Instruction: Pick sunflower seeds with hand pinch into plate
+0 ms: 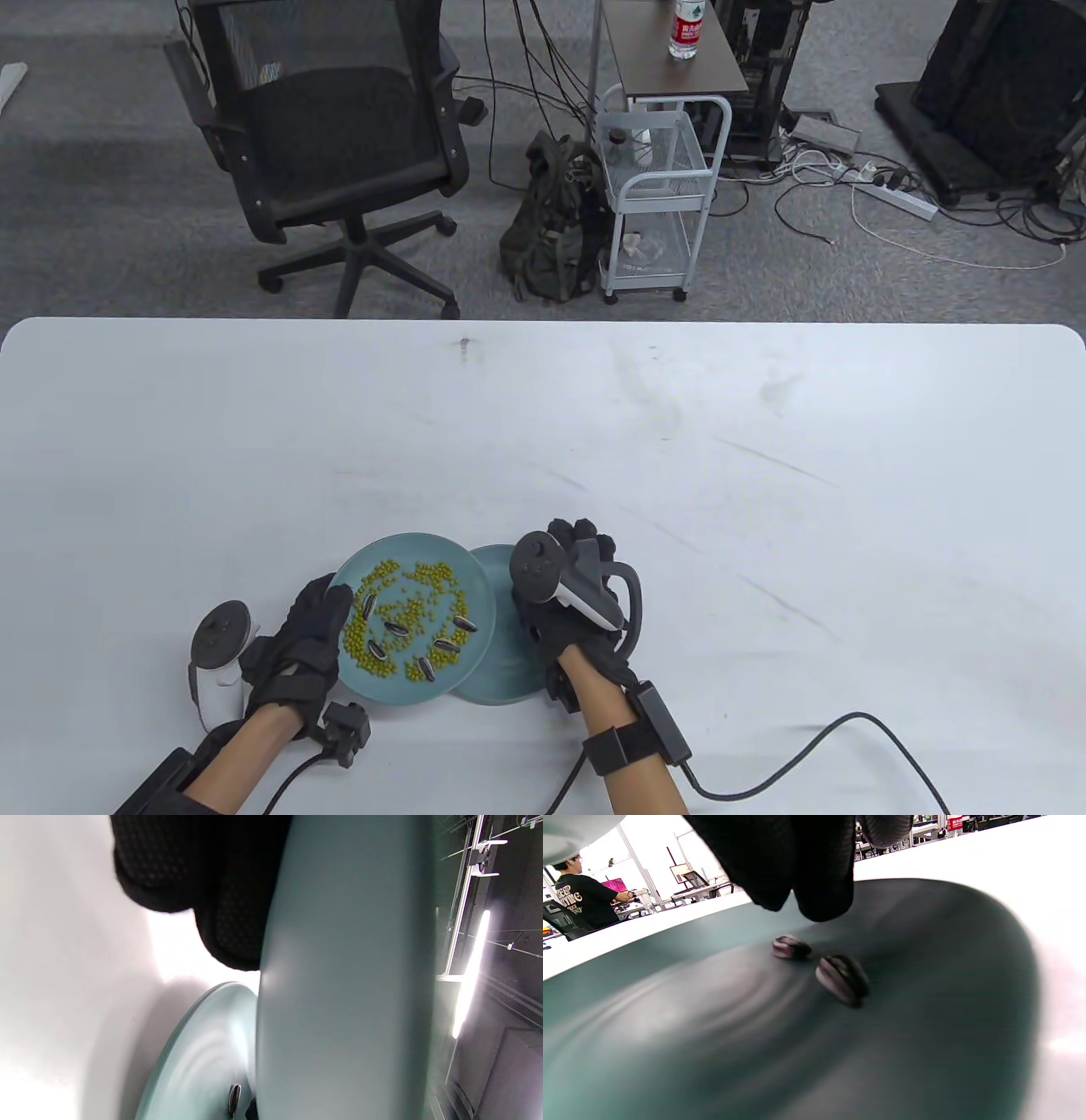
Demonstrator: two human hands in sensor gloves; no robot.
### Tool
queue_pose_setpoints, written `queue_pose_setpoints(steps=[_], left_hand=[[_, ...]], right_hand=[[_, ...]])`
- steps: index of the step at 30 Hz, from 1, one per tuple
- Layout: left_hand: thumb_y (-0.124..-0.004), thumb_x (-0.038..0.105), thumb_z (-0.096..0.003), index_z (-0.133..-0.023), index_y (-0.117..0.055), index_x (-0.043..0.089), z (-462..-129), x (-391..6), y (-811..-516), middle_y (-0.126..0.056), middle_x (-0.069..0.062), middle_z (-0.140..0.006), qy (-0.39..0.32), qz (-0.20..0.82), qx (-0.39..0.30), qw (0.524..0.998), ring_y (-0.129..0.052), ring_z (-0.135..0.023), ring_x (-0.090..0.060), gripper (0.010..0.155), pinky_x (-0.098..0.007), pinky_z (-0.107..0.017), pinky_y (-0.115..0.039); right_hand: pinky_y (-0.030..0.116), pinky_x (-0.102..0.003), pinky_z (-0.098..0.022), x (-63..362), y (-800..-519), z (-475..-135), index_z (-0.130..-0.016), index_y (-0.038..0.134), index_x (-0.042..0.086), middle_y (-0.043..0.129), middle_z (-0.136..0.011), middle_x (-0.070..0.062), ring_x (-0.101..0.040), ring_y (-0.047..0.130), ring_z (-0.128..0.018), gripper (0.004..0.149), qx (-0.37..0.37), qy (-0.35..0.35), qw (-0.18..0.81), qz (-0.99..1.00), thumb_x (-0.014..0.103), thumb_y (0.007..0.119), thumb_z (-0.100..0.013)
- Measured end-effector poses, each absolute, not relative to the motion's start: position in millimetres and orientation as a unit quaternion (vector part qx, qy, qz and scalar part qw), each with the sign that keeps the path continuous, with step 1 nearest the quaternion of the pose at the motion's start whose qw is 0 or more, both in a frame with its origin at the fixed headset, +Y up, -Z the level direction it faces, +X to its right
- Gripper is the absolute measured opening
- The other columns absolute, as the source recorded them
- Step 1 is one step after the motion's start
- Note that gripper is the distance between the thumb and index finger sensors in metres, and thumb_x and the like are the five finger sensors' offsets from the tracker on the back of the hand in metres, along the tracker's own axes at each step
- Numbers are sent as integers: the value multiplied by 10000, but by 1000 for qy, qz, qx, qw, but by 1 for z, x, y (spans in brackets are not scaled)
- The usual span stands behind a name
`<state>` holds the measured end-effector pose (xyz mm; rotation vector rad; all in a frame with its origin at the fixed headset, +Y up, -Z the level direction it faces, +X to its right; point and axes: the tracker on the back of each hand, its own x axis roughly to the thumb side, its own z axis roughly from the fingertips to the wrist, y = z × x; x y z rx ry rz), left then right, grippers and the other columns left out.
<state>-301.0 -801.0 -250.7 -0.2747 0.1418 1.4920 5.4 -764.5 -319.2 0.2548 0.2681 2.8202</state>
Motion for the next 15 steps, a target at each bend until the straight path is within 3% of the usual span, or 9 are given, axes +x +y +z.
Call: queue_pose_setpoints(steps=[9,15], left_hand=[[-594,421,-633,-1004,-465,193,-251,-301,-800,-867,-27,-801,56,674,-125,726,-1042,-447,-166,454,-362,-397,-869],[-589,421,-634,-1004,-462,186,-250,-301,-799,-863,-31,-803,60,675,-122,726,-1041,-448,-166,457,-362,-396,-867]], right_hand=[[260,-777,-654,15,-752,-317,-756,910,-20,429,-1115,-364,-675,305,-984,342,75,95,183,976,249,887,-545],[256,-780,-652,20,-715,-307,-757,912,-26,426,-1115,-369,-680,298,-982,345,85,61,233,967,241,899,-540]])
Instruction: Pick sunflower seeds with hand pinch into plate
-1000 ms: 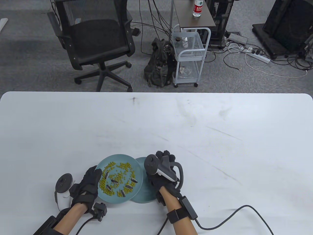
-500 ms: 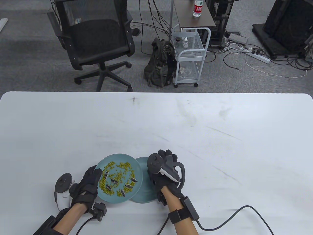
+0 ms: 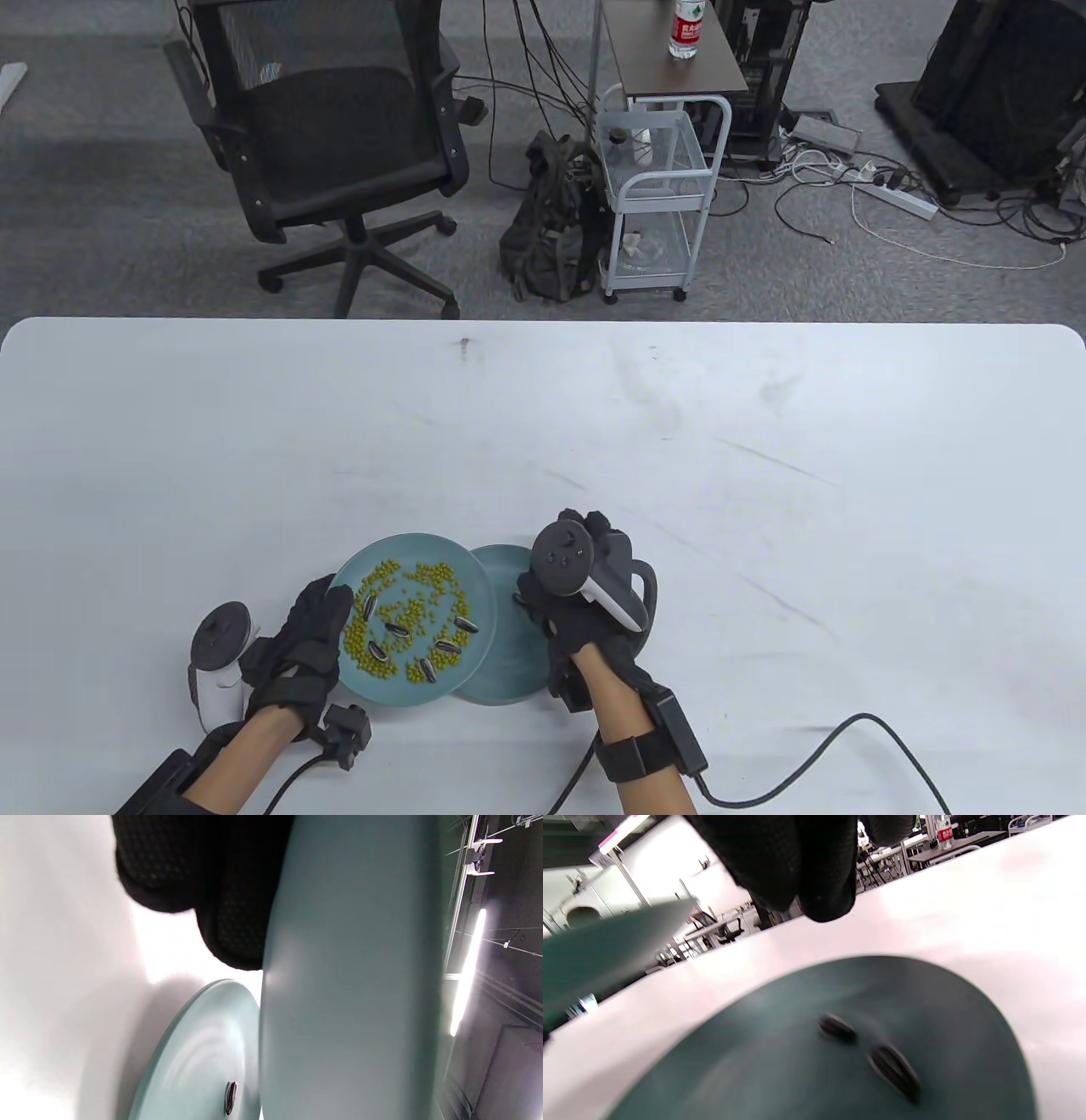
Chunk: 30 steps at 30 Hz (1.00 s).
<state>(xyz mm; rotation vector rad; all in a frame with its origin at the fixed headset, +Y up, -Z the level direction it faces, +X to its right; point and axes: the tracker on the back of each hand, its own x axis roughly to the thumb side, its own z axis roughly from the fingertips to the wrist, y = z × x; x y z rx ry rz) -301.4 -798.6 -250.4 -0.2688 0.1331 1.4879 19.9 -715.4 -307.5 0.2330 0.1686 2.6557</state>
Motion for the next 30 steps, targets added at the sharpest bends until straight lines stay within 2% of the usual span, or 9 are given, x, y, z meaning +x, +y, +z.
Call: queue_pose_setpoints(steps=[5,8,12,16,22,25,30], left_hand=[[-580,424,-635,-1004,-458,184,-250,-302,-798,-861,-35,-802,63,680,-116,722,-1039,-449,-170,456,-366,-396,-865],[-575,428,-636,-1005,-458,183,-249,-302,-798,-859,-36,-805,63,680,-114,722,-1037,-452,-174,458,-369,-398,-863],[-573,424,-635,-1004,-457,180,-249,-301,-798,-857,-40,-806,62,679,-114,722,-1036,-452,-178,458,-373,-398,-860],[-568,423,-634,-1004,-450,179,-248,-300,-799,-852,-41,-807,61,679,-116,722,-1033,-455,-180,459,-375,-400,-858],[-563,423,-635,-1005,-442,176,-247,-297,-800,-846,-43,-811,55,677,-123,723,-1030,-461,-181,460,-376,-403,-855],[-561,423,-636,-1003,-440,174,-247,-296,-800,-843,-43,-813,53,678,-125,723,-1029,-463,-181,460,-376,-406,-854],[-557,418,-637,-1000,-435,163,-247,-295,-803,-841,-48,-810,56,679,-130,721,-1029,-462,-182,461,-376,-407,-856]], right_hand=[[257,-782,-652,1,-680,-301,-759,911,-28,427,-1116,-373,-683,301,-982,352,118,41,243,962,250,895,-546],[275,-781,-653,-19,-667,-298,-752,917,-19,451,-1112,-367,-681,324,-982,344,147,14,239,960,256,894,-546],[276,-782,-653,-53,-659,-300,-751,917,-15,452,-1114,-366,-681,323,-983,344,173,22,239,955,262,893,-548],[273,-782,-654,-88,-662,-304,-752,918,-21,453,-1114,-367,-683,319,-983,354,195,59,231,951,271,888,-554],[259,-784,-654,-136,-680,-309,-764,914,-42,436,-1118,-371,-688,301,-984,392,216,140,197,946,293,880,-564],[262,-784,-654,-146,-691,-309,-770,912,-48,440,-1117,-372,-687,304,-984,413,218,162,158,949,308,879,-564],[268,-786,-655,-149,-697,-306,-769,901,-47,433,-1121,-357,-688,317,-984,406,212,159,132,955,298,892,-556]])
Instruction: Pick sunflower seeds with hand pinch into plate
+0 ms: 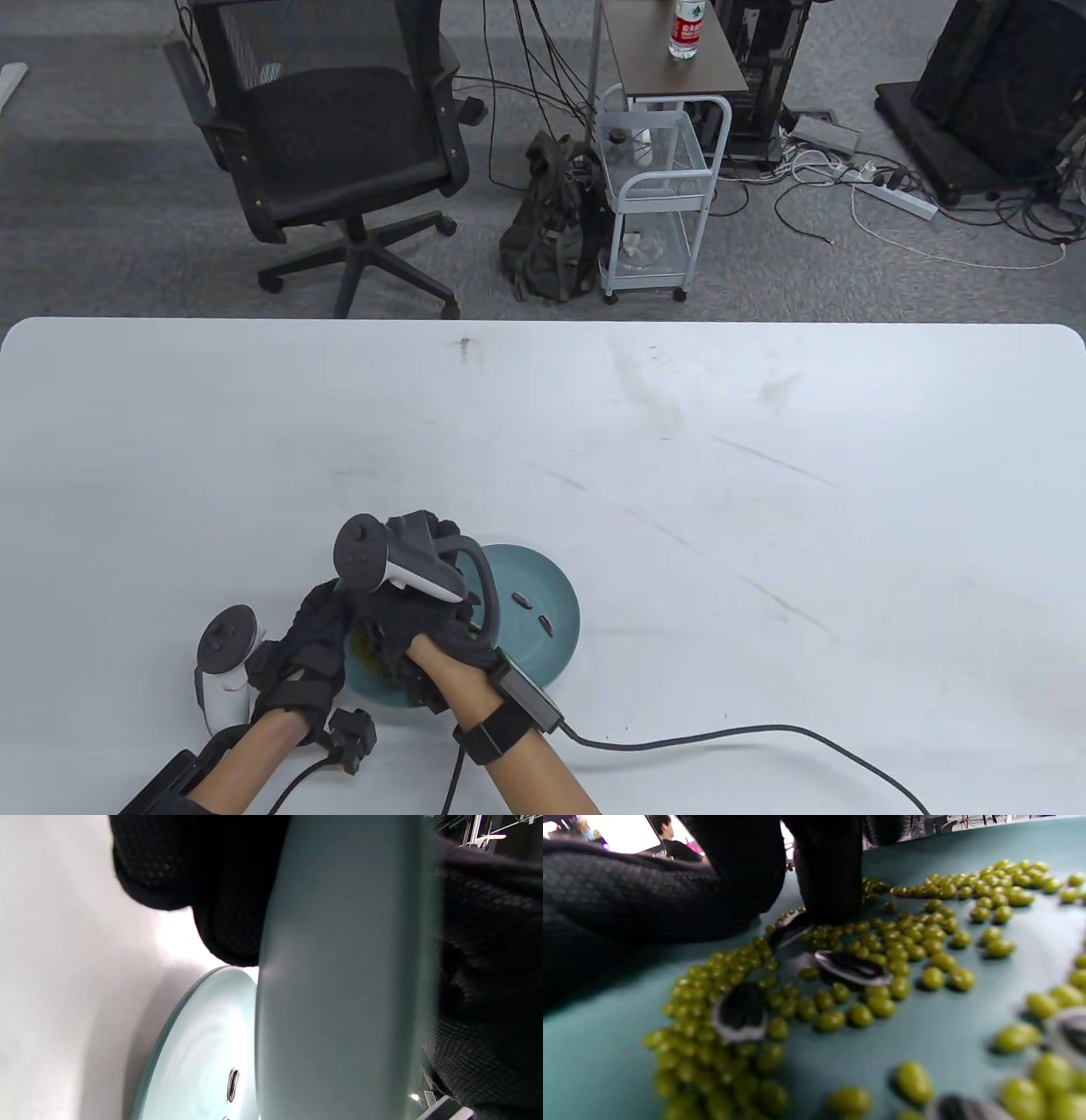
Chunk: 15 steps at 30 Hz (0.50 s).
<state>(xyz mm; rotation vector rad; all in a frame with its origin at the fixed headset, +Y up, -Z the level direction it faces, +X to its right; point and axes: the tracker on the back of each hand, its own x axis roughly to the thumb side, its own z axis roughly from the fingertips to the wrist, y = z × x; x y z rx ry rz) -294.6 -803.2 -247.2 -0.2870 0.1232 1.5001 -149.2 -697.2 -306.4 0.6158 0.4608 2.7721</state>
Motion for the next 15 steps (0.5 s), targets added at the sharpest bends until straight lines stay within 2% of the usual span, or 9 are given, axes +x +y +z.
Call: queue_pose_setpoints(steps=[7,15], left_hand=[[-564,412,-632,-993,-448,149,-246,-293,-805,-851,-69,-797,61,675,-127,724,-1035,-448,-183,461,-376,-398,-862],[-572,408,-629,-989,-455,142,-247,-294,-806,-855,-69,-792,64,673,-125,726,-1037,-442,-189,464,-381,-393,-863]], right_hand=[[283,-789,-656,-154,-701,-302,-745,907,-20,476,-1116,-347,-676,361,-991,375,205,138,95,964,291,921,-535],[288,-779,-659,-149,-704,-305,-748,899,-46,456,-1113,-346,-670,352,-989,349,207,148,135,958,238,906,-545]])
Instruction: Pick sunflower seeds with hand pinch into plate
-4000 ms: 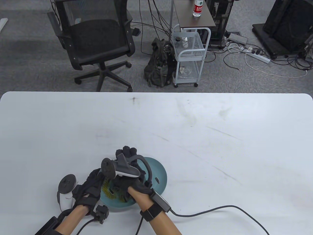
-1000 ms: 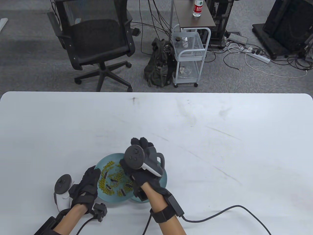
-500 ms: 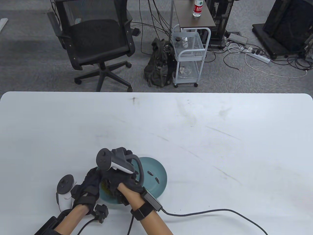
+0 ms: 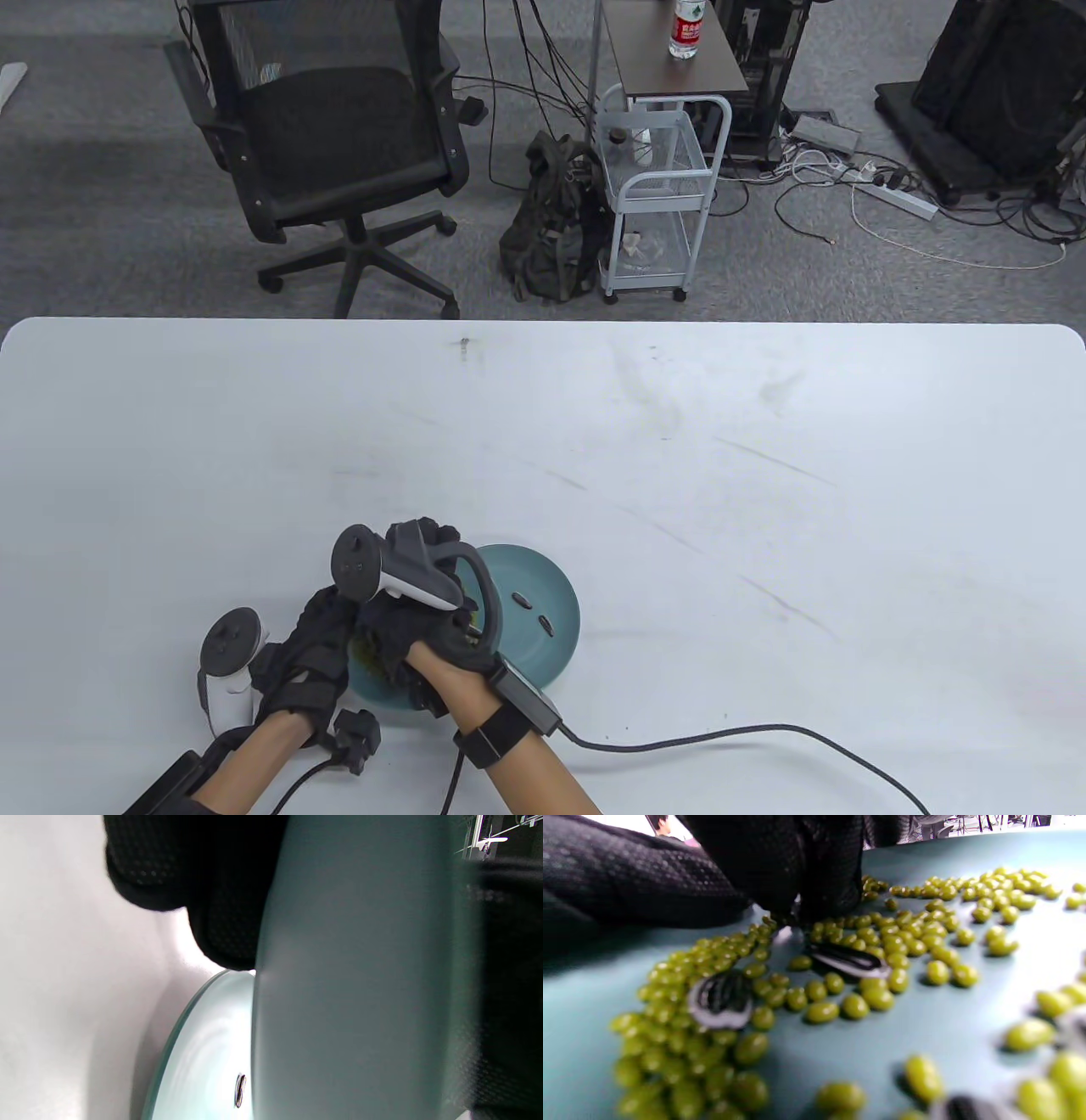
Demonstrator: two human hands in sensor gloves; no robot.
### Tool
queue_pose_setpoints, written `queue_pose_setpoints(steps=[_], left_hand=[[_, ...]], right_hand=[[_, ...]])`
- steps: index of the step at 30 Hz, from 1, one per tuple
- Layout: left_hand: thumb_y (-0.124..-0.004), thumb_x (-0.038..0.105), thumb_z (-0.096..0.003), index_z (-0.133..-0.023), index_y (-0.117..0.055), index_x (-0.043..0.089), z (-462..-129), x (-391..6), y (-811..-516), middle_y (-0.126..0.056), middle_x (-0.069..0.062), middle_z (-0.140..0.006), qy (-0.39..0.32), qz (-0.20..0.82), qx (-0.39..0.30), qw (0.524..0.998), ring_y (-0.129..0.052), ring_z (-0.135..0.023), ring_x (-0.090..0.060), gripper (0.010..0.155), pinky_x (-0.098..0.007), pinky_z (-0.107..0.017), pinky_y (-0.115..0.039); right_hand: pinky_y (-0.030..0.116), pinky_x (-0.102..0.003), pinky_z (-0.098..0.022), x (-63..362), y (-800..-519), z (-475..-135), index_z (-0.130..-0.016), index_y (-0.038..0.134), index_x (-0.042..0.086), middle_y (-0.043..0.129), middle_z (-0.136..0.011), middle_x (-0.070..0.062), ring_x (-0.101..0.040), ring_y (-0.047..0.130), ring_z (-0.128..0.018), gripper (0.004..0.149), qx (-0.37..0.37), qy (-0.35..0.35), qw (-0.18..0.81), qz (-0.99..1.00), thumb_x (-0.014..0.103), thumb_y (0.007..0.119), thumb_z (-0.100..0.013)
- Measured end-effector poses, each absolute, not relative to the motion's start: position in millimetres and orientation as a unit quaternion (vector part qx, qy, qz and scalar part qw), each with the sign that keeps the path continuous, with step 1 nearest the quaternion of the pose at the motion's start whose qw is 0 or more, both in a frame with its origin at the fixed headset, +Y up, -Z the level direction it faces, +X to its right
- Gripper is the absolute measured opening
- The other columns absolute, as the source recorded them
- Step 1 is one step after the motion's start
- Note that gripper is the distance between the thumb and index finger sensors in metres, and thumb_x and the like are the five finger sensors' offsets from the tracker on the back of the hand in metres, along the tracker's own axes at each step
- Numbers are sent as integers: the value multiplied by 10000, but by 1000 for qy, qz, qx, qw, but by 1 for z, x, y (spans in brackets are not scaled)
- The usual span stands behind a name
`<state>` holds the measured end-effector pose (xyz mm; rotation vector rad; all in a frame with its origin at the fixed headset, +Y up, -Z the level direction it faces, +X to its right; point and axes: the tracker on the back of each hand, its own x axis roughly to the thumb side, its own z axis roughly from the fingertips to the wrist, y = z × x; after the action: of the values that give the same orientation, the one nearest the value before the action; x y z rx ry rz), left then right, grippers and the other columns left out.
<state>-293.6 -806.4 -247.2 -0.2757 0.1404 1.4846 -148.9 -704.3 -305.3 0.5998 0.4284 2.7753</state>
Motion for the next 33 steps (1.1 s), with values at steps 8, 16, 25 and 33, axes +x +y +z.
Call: queue_pose_setpoints(steps=[8,16,25,33], left_hand=[[-576,404,-627,-989,-459,140,-246,-293,-805,-857,-71,-790,63,672,-123,727,-1037,-440,-193,463,-382,-391,-863],[-589,388,-619,-982,-476,128,-246,-291,-801,-872,-78,-775,57,661,-117,739,-1046,-422,-194,460,-383,-379,-871],[-595,390,-617,-980,-484,130,-245,-288,-802,-877,-78,-770,51,655,-122,744,-1048,-415,-193,460,-384,-374,-871],[-585,405,-621,-990,-471,156,-246,-293,-801,-867,-62,-787,60,655,-116,744,-1040,-432,-189,460,-383,-385,-862]], right_hand=[[293,-778,-660,-146,-704,-306,-734,907,-50,470,-1110,-338,-665,359,-990,336,205,145,144,957,229,904,-546],[274,-784,-660,-146,-700,-302,-746,900,-56,466,-1115,-343,-669,343,-995,334,206,145,122,960,209,904,-543],[276,-784,-660,-144,-702,-300,-732,906,-47,480,-1111,-345,-669,344,-994,336,206,140,106,963,226,915,-537],[269,-782,-658,-134,-695,-304,-721,917,-54,468,-1109,-351,-670,325,-991,331,228,127,178,949,219,910,-535]])
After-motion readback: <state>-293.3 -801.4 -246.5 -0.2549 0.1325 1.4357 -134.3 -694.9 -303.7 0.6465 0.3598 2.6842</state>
